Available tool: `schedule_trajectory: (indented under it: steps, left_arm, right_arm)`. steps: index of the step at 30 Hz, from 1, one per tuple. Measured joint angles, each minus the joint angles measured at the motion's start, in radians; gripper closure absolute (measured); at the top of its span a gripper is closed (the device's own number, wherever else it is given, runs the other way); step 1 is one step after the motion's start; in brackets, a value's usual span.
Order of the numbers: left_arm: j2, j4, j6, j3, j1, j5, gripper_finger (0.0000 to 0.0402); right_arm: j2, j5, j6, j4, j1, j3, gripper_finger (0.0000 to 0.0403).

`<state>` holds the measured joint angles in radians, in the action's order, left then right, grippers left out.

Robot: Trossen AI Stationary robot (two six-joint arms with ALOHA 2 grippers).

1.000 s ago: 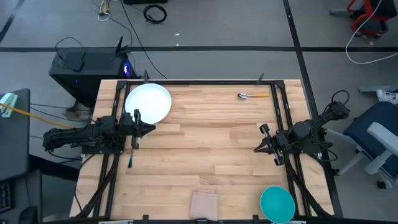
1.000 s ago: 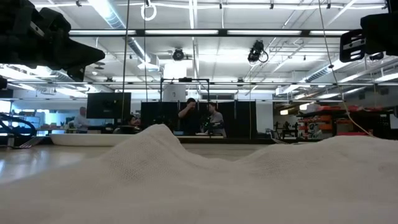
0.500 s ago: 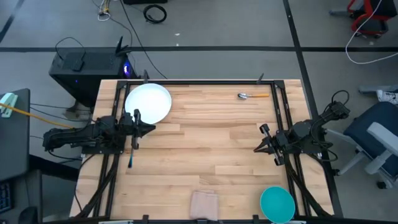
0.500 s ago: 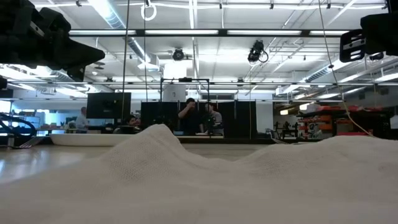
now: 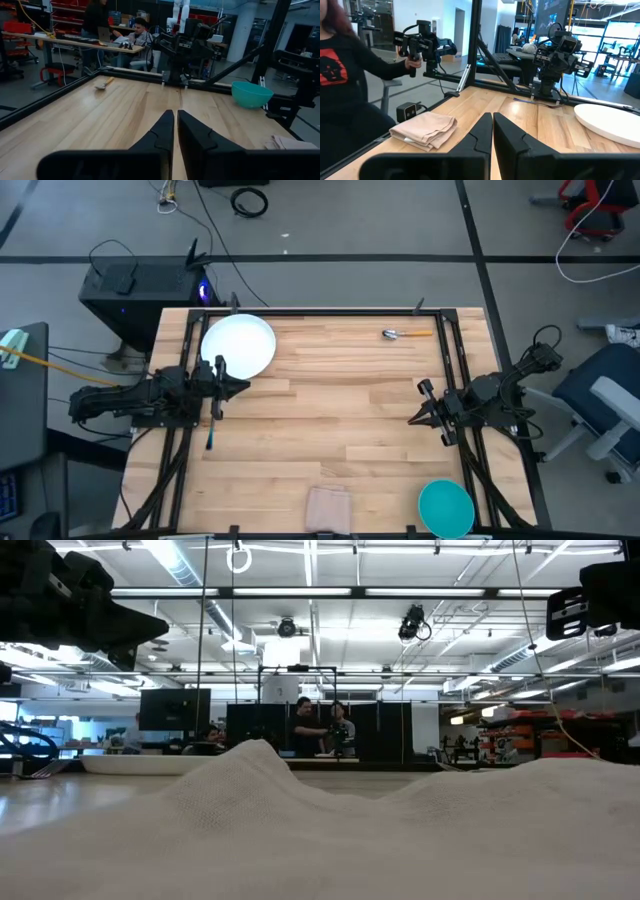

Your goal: Set table place

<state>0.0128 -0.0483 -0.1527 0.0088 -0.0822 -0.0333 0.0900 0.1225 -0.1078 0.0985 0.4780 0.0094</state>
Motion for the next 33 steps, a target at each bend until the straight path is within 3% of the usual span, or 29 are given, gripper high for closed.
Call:
schedule_trajectory:
  steps: [6, 22, 33]
  left_arm:
    - [0.0, 0.008, 0.005, 0.0, 0.0, 0.0, 0.0395]
    - [0.0, 0.012, -0.02, 0.0, 0.001, 0.001, 0.0388]
    - [0.0, 0.013, -0.001, 0.0, 0.001, 0.001, 0.0393]
  right_arm:
    - [0.0, 0.0, 0.0, 0.0, 0.0, 0.0, 0.038]
    - [0.0, 0.0, 0.004, 0.002, 0.0, 0.0, 0.038]
    - [0.0, -0.034, 0.187, 0.068, 0.0, 0.0, 0.038]
